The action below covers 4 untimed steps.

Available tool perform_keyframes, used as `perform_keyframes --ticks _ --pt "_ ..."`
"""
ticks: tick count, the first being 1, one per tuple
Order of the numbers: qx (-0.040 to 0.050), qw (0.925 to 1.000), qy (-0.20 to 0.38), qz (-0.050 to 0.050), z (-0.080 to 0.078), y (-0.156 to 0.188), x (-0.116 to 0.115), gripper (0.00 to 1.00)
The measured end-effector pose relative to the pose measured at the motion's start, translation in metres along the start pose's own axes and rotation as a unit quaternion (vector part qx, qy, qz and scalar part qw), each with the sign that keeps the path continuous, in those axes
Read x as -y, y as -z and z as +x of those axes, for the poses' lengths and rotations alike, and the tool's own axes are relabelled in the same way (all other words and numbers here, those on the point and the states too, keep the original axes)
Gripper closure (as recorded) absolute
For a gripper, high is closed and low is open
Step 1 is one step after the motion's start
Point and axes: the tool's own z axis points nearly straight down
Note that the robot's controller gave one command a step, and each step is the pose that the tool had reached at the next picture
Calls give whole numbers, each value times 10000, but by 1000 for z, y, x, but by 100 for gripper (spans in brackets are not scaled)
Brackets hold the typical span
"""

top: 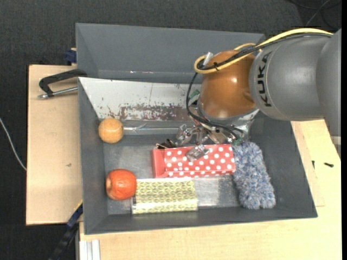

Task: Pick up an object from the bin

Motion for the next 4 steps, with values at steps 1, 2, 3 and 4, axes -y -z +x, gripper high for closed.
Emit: perform_keyframes --ticks 1,2,3,4 --pt "44 10000 3 -32 2 0 3 100" --pt "45 10000 1 -33 2 0 3 100" --pt "46 10000 1 -33 2 0 3 100" --pt "47 10000 1 -33 2 0 3 100"
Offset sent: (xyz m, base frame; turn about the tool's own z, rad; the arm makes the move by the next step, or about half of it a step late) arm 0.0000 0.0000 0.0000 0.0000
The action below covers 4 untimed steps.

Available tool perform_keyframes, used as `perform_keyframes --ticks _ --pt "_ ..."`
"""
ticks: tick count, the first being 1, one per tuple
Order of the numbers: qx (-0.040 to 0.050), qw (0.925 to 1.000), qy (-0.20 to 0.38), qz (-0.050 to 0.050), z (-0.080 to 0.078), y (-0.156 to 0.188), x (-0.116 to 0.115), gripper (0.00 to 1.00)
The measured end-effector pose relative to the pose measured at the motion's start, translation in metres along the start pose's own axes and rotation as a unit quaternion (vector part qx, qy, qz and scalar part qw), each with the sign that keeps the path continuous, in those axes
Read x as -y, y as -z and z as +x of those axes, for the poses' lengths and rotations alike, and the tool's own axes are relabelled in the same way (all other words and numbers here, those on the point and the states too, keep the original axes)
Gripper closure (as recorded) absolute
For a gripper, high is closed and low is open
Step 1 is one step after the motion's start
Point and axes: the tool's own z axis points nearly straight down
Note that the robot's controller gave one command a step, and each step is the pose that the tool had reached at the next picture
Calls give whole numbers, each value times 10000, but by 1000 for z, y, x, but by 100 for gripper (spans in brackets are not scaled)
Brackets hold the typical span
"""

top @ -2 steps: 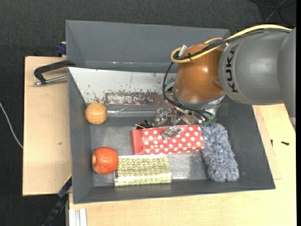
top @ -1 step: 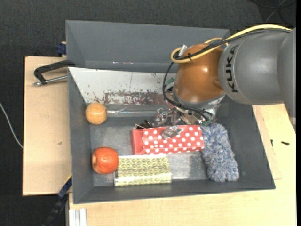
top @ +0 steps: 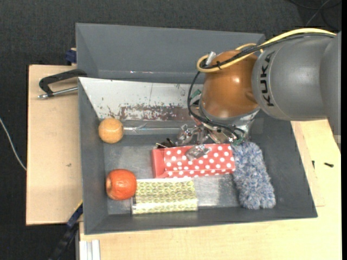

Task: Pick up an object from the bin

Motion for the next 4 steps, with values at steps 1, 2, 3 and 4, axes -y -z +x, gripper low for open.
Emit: perform_keyframes --ticks 1,2,3,4 --pt "1 10000 0 0 0 0 0 100" --pt "1 10000 1 0 0 0 0 100" --pt "-59 9907 1357 -52 11 89 22 100" --pt "-59 9907 1357 -54 11 89 22 100"
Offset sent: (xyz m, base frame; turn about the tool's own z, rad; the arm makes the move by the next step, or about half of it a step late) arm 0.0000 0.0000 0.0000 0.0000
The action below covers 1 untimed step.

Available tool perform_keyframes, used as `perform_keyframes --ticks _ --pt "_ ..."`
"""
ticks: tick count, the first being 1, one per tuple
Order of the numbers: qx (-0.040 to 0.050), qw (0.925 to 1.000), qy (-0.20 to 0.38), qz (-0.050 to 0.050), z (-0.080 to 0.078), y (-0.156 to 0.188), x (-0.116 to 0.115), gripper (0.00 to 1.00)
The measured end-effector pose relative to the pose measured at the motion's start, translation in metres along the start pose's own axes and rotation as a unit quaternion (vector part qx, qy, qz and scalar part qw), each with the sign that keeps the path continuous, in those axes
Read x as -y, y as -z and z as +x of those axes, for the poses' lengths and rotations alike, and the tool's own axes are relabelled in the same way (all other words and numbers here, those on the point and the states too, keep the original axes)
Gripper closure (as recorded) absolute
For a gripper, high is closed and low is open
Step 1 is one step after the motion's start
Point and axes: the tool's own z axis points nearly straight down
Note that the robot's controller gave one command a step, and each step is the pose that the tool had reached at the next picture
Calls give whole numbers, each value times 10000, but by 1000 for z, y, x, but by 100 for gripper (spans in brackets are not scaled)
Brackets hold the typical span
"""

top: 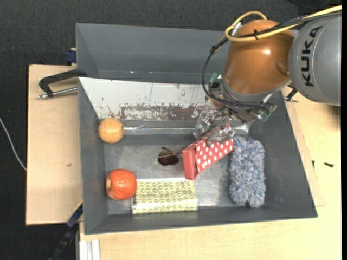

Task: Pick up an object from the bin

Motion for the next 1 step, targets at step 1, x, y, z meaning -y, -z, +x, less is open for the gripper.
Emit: perform_keyframes --ticks 1 --pt "-20 10000 92 -30 23 50 -2 100"
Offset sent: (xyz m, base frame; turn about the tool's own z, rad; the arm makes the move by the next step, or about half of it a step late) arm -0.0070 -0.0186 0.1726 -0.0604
